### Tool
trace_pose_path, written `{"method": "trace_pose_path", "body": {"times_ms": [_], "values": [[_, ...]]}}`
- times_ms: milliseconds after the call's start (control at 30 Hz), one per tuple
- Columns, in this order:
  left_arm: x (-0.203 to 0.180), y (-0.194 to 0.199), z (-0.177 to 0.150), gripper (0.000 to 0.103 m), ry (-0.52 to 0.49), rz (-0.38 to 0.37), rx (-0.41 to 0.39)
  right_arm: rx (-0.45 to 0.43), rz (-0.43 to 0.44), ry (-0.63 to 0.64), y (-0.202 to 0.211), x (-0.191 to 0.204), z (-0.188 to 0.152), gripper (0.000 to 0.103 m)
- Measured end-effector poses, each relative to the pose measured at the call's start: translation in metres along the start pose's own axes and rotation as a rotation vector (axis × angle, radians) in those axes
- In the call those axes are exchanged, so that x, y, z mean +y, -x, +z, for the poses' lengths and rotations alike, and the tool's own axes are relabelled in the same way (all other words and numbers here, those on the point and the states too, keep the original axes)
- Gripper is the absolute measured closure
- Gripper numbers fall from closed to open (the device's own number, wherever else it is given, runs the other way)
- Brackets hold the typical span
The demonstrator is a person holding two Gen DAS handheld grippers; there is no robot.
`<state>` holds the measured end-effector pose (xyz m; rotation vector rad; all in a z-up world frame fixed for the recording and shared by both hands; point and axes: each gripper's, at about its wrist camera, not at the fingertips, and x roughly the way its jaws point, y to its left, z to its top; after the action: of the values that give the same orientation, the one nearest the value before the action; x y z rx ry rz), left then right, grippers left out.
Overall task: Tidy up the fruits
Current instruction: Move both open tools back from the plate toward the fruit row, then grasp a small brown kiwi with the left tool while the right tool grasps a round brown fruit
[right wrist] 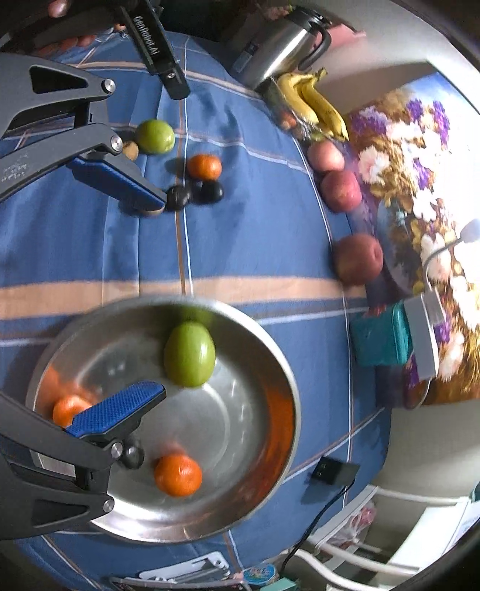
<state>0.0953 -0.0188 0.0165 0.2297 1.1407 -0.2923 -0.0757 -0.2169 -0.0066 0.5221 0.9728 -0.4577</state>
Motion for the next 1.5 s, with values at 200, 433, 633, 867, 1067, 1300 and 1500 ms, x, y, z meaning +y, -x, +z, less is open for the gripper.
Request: {"method": "trace_pose_path", "body": {"times_ms": [200, 433, 633, 867, 1067, 1300, 1500], "values": [[0.015, -0.008, 0.001, 0.000, 0.026, -0.013, 0.026, 0.010, 0.025, 0.034, -0.003, 0.024, 0.000, 0.009], [0.027, -0.021, 0.000, 0.000, 0.086, -0.048, 0.064, 0.038, 0.040, 0.085, -0.016, 0.050, -0.003, 0.009], [0.020, -0.038, -0.004, 0.000, 0.077, -0.080, 0.126, 0.078, 0.034, 0.096, -0.033, 0.058, -0.007, 0.009], [0.009, -0.054, -0.014, 0.000, 0.073, -0.138, 0.202, 0.135, 0.002, 0.105, -0.057, 0.061, -0.011, 0.009], [0.002, -0.061, -0.019, 0.000, 0.074, -0.155, 0.235, 0.155, -0.026, 0.140, -0.071, 0.065, -0.013, 0.012], [-0.006, -0.061, -0.025, 0.000, 0.072, -0.176, 0.244, 0.160, -0.021, 0.172, -0.081, 0.076, -0.012, 0.034], [-0.012, -0.063, -0.028, 0.000, 0.077, -0.195, 0.263, 0.155, 0.005, 0.199, -0.084, 0.085, -0.011, 0.050]]}}
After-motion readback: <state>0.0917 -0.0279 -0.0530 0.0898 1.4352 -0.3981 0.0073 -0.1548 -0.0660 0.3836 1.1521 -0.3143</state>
